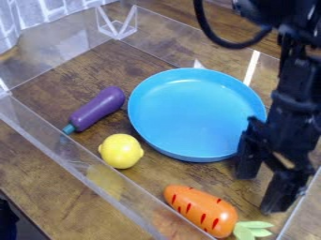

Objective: Put the carrot on the blue tray

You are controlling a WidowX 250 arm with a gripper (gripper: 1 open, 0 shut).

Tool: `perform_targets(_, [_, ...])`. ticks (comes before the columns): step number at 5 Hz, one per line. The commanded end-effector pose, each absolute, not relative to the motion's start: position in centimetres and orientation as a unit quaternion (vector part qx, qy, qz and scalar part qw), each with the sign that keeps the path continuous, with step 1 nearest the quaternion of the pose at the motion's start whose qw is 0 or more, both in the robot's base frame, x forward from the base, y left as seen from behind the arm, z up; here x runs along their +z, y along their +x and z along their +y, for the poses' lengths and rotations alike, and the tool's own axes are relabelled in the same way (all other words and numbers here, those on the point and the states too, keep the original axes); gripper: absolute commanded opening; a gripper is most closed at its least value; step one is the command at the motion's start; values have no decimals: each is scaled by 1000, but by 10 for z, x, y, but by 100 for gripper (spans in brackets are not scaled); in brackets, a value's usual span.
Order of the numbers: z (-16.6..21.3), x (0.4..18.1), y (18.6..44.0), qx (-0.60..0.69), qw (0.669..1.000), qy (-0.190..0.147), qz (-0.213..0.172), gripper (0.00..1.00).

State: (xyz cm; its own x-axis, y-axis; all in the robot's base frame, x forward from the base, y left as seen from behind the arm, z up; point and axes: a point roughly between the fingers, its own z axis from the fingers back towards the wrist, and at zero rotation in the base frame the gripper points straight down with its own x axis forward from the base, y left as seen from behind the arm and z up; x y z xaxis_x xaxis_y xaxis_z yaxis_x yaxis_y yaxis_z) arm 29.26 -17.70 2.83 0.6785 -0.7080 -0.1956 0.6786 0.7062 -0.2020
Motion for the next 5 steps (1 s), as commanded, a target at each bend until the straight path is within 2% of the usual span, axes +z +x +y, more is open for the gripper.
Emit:
perform_targets(1, [-176, 34, 289, -406, 904, -51, 123, 100])
perform_targets(4, [-166, 21, 270, -430, 891, -47, 138, 100])
perform_targets(5, [-168, 18, 270, -437, 888, -46, 139, 0])
